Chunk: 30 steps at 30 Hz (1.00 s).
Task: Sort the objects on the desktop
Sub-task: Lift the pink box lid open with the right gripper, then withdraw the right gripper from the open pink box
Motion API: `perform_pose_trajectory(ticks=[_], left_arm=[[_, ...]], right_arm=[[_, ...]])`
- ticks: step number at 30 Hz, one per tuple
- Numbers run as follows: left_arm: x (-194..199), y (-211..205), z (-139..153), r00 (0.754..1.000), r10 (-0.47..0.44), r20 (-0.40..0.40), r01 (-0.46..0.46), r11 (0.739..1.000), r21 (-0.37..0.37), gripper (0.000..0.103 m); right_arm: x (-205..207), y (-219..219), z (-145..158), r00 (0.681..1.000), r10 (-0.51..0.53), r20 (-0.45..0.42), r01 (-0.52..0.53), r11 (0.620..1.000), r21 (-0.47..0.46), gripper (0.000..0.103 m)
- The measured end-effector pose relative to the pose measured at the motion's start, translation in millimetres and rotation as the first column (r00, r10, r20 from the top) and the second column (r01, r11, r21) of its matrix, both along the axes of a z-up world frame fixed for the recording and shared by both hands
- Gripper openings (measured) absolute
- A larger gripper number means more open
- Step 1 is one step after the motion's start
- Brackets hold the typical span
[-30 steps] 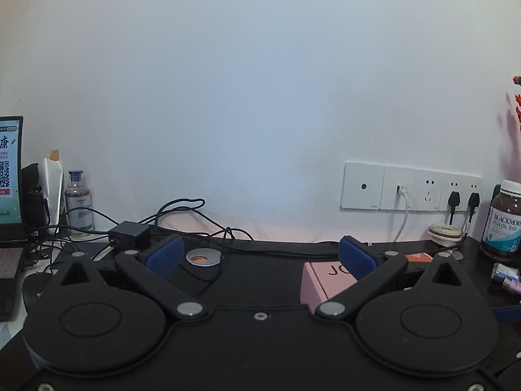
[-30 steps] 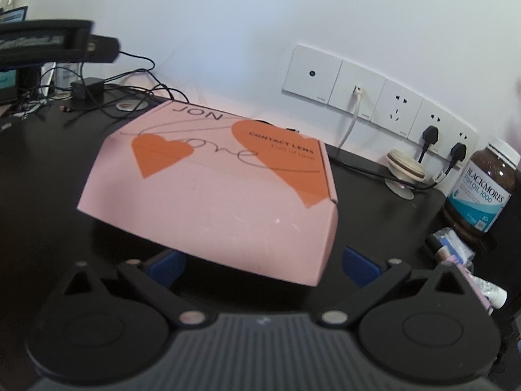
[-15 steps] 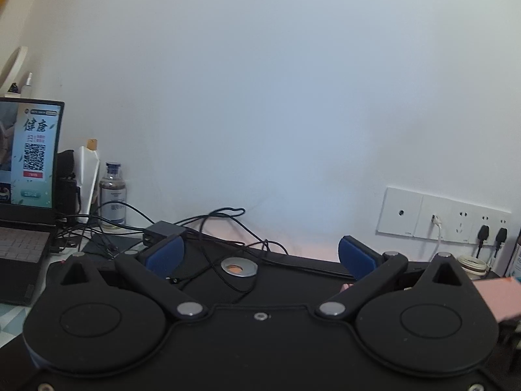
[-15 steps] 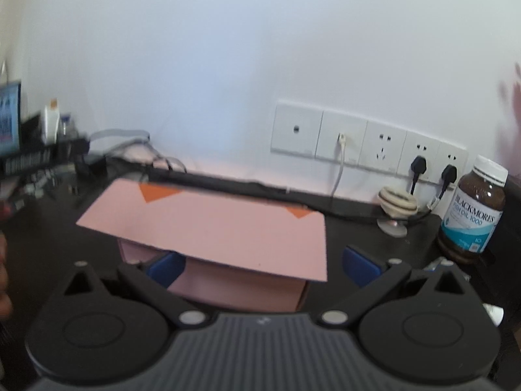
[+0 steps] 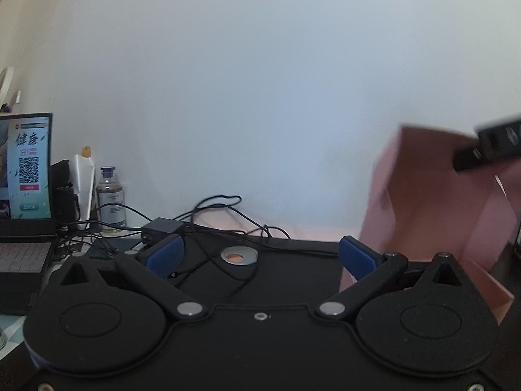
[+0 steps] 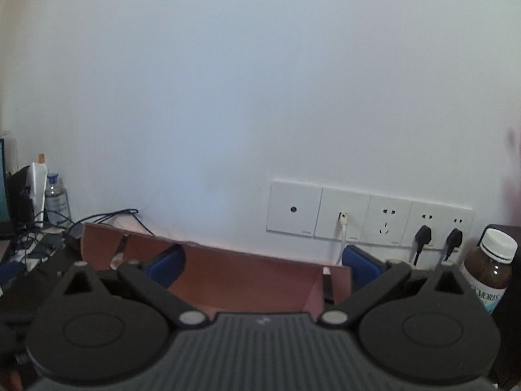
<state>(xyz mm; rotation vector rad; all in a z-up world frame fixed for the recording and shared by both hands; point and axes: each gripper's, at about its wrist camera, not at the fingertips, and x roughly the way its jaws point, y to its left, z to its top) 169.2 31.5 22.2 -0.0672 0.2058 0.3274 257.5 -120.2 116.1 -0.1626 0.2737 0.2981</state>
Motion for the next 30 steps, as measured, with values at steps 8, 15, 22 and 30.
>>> perform_pose_trajectory(ticks=[8, 15, 22, 30], left_arm=[[21, -26, -16, 0.995, -0.039, -0.089, 0.048, 0.993, 0.109, 0.103], [27, -27, -24, 0.99, -0.033, -0.136, 0.051, 0.989, 0.136, 0.103], [27, -29, -24, 0.99, -0.031, -0.139, 0.053, 0.986, 0.158, 0.103], [27, -30, -23, 0.99, -0.031, -0.139, 0.054, 0.984, 0.168, 0.103]], right_arm=[[44, 13, 4, 0.999, -0.039, -0.014, 0.04, 0.999, 0.008, 0.102], [86, 31, -9, 0.995, -0.089, -0.049, 0.086, 0.995, -0.05, 0.102], [122, 50, -27, 0.984, -0.124, -0.126, 0.106, 0.984, -0.146, 0.102], [161, 68, -50, 0.942, -0.159, -0.295, 0.075, 0.958, -0.279, 0.102]])
